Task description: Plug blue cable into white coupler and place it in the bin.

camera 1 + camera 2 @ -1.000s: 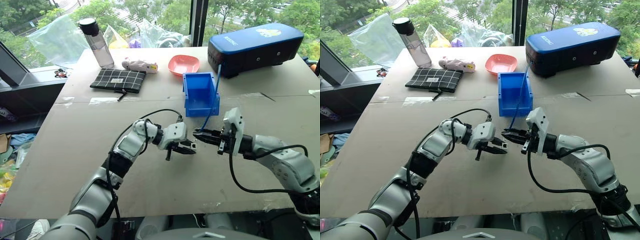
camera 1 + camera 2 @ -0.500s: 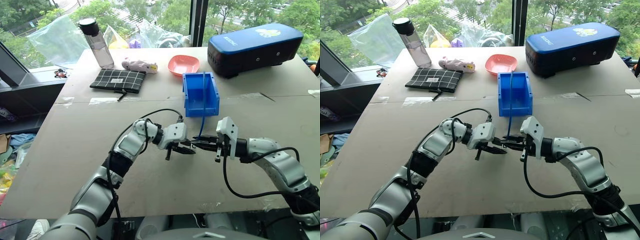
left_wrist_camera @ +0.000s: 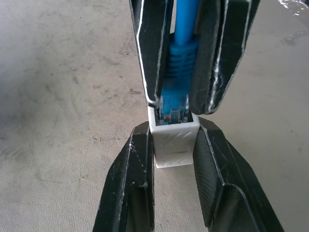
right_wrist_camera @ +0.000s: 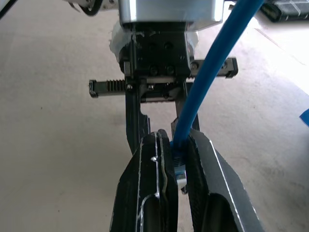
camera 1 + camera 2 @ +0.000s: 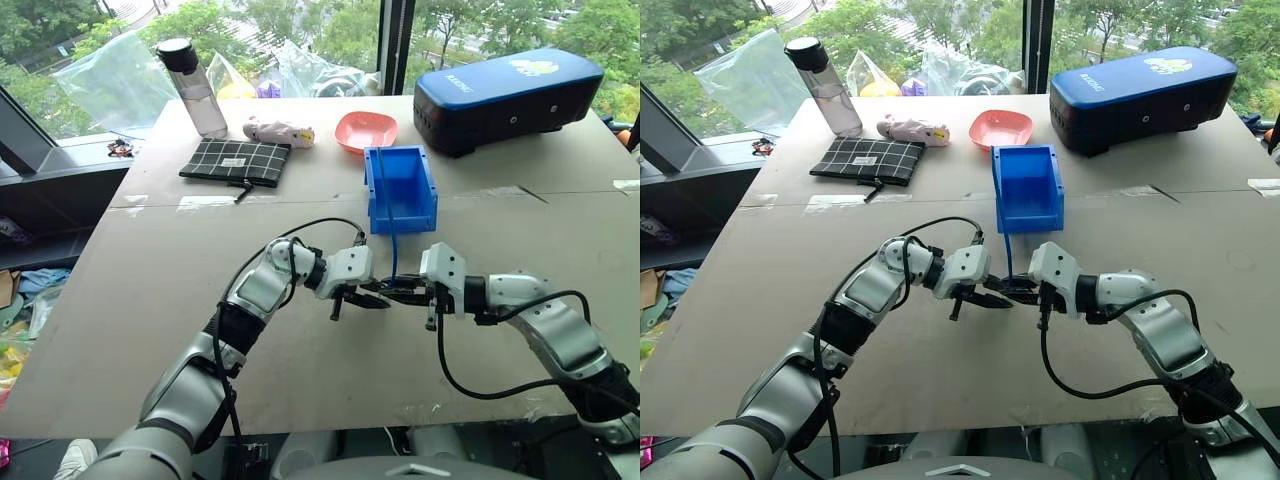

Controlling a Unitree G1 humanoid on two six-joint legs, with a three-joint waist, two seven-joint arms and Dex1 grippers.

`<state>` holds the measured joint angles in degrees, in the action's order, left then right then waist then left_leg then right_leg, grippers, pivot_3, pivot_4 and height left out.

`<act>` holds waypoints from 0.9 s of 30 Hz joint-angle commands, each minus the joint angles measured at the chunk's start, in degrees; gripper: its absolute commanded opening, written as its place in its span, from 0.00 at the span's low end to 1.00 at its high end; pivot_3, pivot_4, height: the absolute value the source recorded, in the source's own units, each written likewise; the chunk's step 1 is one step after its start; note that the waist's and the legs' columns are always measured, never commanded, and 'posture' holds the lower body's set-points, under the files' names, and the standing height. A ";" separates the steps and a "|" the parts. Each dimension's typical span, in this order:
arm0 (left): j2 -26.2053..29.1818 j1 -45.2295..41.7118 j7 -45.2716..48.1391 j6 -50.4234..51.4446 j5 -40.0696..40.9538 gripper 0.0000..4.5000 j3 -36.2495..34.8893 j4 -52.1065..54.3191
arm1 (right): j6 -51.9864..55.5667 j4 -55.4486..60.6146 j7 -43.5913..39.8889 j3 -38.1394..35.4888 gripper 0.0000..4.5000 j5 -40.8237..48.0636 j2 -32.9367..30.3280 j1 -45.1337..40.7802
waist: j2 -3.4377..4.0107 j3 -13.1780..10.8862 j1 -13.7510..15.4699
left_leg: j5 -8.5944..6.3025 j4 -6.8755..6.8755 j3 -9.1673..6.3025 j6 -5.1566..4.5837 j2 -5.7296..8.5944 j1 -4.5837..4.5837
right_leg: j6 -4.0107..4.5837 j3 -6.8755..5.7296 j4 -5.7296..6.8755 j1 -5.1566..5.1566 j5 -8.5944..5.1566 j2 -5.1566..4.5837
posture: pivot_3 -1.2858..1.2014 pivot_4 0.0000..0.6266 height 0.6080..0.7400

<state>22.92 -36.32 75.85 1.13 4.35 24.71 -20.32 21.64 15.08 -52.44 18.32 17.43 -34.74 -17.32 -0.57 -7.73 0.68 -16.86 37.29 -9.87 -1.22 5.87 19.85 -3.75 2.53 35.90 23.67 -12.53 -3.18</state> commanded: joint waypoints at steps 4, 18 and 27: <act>-0.17 0.30 -0.67 0.57 -0.33 0.12 -0.45 1.75 | 1.50 -5.83 -1.98 4.50 0.00 -5.47 -1.05 1.23 | -0.04 0.28 0.00 | 0.00 0.00 0.00 0.00 0.00 -0.01 | 0.00 0.00 0.00 0.00 0.00 0.02 | 0.52 0.24 1.00; 7.50 27.62 -20.03 30.83 18.96 0.90 -25.54 45.79 | 21.01 3.41 9.48 -18.05 0.00 17.51 6.06 -7.06 | 0.20 0.10 -0.47 | -0.02 -0.11 -0.01 0.02 -0.04 0.04 | 0.02 0.14 0.03 0.14 0.00 0.01 | 0.52 0.24 1.00; 3.93 36.40 -34.48 33.62 24.14 0.91 -33.38 60.21 | 26.17 -37.52 17.57 -17.28 0.09 8.51 11.15 -39.14 | 0.30 0.02 0.22 | -0.02 -0.12 0.09 0.04 -0.03 0.05 | 0.18 0.12 -0.04 0.13 0.09 0.01 | 0.52 0.24 1.00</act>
<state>27.14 0.24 43.70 34.92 27.31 -7.42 36.42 49.85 -14.70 -35.02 0.39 29.12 -23.56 -53.79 -0.26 -7.71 0.89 -16.88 37.16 -9.79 -1.18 5.85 19.91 -3.57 2.62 35.84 23.79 -12.44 -3.19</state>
